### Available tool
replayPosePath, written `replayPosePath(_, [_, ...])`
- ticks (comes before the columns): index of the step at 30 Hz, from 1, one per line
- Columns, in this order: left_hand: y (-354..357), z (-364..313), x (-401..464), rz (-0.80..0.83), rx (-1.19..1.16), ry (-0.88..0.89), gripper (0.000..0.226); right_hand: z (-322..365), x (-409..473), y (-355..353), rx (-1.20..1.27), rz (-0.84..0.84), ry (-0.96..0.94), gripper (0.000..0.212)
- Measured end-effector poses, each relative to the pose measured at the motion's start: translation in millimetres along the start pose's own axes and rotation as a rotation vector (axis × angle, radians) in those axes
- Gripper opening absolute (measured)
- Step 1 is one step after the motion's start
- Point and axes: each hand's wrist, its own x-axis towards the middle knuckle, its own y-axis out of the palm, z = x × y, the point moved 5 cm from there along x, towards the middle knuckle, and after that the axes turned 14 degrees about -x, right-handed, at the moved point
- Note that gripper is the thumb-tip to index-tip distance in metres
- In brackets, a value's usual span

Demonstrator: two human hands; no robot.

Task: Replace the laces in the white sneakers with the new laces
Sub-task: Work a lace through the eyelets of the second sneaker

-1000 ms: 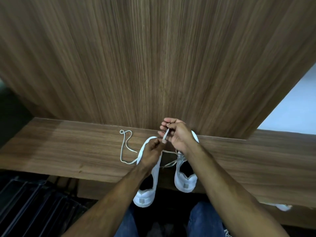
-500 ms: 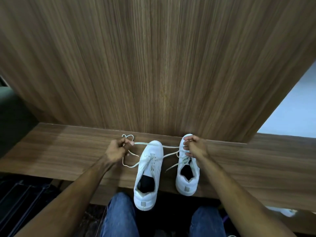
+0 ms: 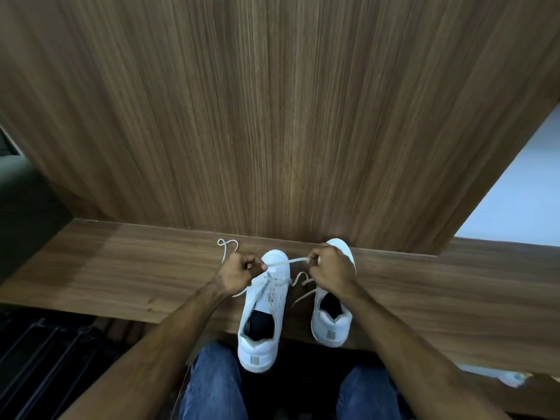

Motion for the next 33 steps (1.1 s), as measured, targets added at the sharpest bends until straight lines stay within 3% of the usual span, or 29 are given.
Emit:
replayPosePath(4, [-22.6, 14.7, -4.0, -0.103, -0.031, -0.038, 0.014, -33.5, 4.0, -7.8, -0.183, -0.069, 0.081, 0.017])
replayPosePath(7, [-14.2, 14.3, -2.7, -0.079, -0.045, -0.013, 0.014, -22.8, -0.8, 5.2, -0.305, -0.067, -0.04, 0.029])
replayPosePath(9, [1.3, 12.5, -1.6, -0.008, -0.04, -0.008, 0.012, 2.5, -9.7, 17.3, -0.131, -0.096, -0.239, 0.038])
replayPosePath(12, [21.4, 15.1, -1.0, 0.061, -0.011, 0.029, 0.013, 38.0, -21.5, 39.1, 0.149, 0.102, -0.348, 0.042])
replayPosePath(17, [20.0, 34.0, -0.6, -0.054, -0.088, -0.01, 0.019, 39.9, -17.0, 60.3, 0.353, 0.168, -0.26, 0.02])
replayPosePath(20, [10.4, 50.7, -1.6, -0.124, -0.097, -0.042, 0.014, 28.4, -13.5, 63.8, 0.403, 0.134, -0.171, 0.02])
replayPosePath(24, [9.1, 72.4, -1.1, -0.131, 0.072, -0.165, 0.023, 13.0, -8.3, 70.2, 0.417, 0.142, -0.023, 0.021])
replayPosePath(33, [15.2, 80.0, 0.1, -0.065, 0.348, -0.194, 0.021, 29.4, -5.1, 90.6, 0.275, 0.21, 0.048, 0.016])
